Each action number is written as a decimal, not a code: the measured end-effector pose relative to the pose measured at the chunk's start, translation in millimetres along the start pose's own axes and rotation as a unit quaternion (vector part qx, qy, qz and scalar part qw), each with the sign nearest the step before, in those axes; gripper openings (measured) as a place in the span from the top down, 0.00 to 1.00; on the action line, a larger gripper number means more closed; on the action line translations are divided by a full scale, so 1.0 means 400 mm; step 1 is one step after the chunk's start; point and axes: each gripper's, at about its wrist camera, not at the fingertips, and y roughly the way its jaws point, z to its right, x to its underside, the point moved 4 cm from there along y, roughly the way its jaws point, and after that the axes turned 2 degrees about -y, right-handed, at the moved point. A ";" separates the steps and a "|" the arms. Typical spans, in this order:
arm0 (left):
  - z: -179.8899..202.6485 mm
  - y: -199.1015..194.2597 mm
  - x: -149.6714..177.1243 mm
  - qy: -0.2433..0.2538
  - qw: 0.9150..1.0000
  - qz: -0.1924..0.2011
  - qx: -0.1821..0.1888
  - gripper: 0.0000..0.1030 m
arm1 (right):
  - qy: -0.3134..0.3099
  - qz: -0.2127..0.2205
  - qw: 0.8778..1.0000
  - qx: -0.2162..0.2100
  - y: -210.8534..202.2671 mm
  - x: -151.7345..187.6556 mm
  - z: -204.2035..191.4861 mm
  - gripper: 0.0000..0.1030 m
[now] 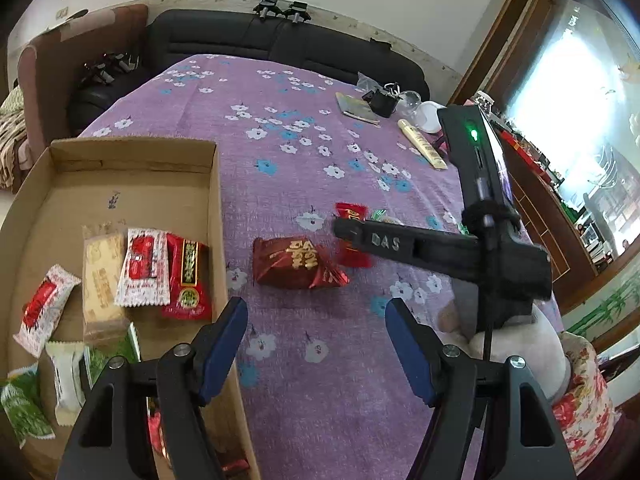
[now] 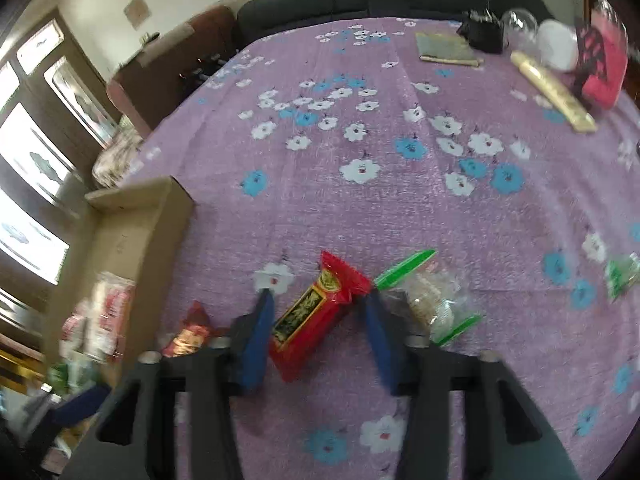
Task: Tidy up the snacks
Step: 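Grasp the dark red foil packet with the left tool while the right tool grasps the red candy bar, then carry both red snacks over the cardboard tray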
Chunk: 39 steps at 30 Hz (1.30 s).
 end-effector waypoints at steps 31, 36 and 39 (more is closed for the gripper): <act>0.130 0.171 -0.018 0.111 0.991 -0.036 -0.063 0.62 | 0.044 0.046 0.994 -0.090 -0.114 0.113 0.151 0.82; 0.116 0.095 -0.018 0.092 0.995 -0.014 -0.042 0.69 | 0.044 0.060 0.993 -0.090 -0.126 0.111 0.149 0.82; 0.087 0.058 -0.019 0.065 0.998 -0.005 -0.025 0.69 | 0.044 0.058 0.994 -0.087 -0.124 0.118 0.143 0.82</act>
